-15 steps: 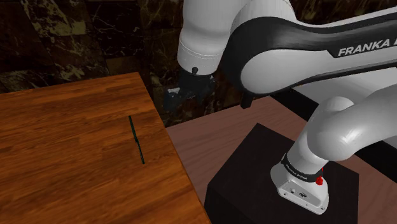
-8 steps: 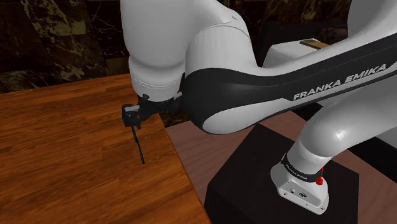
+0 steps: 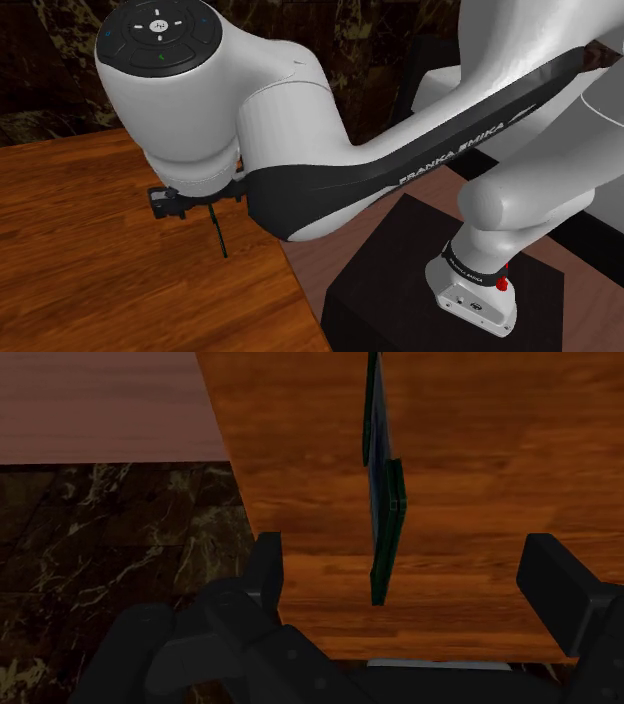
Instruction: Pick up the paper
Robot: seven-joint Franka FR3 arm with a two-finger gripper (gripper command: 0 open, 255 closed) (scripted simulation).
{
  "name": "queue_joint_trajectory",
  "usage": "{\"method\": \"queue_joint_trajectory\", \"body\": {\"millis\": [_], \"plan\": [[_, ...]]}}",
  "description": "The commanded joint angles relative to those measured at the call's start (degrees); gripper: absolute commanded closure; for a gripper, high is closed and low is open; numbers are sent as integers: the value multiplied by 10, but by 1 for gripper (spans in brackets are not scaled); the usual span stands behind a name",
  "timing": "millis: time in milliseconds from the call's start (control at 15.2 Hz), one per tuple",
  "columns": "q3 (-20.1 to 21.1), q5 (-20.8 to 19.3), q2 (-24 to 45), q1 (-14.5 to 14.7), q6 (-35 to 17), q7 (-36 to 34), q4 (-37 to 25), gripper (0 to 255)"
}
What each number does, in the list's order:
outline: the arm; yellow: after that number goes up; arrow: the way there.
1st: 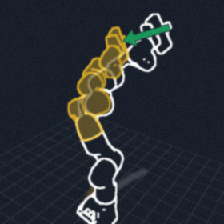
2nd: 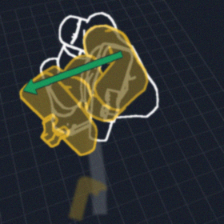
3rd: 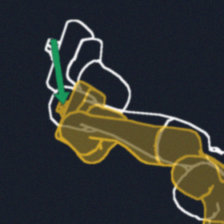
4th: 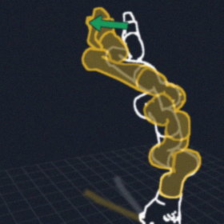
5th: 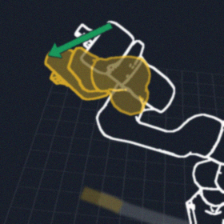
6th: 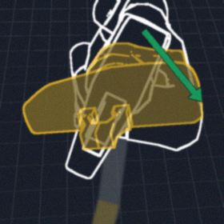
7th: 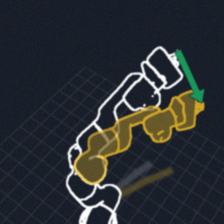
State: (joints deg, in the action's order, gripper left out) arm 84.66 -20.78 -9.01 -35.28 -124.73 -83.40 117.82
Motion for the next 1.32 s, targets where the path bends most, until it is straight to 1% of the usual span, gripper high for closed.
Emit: {"method": "queue_joint_trajectory", "body": {"millis": [0, 132, 198, 330, 396, 990, 1254], "plan": [[51, -11, 6, -48, -10, -14, 4, 0], [82, -6, -2, -81, -26, -15, 14, 0], [89, 0, -7, -89, -31, -12, 17, 0], [89, 0, -7, -89, -31, -12, 17, 0], [86, -1, -6, -86, -31, -13, 17, 255], [89, 0, -7, -89, -31, -12, 17, 255], [26, -15, 11, -22, 1, -13, -3, 255]]}}
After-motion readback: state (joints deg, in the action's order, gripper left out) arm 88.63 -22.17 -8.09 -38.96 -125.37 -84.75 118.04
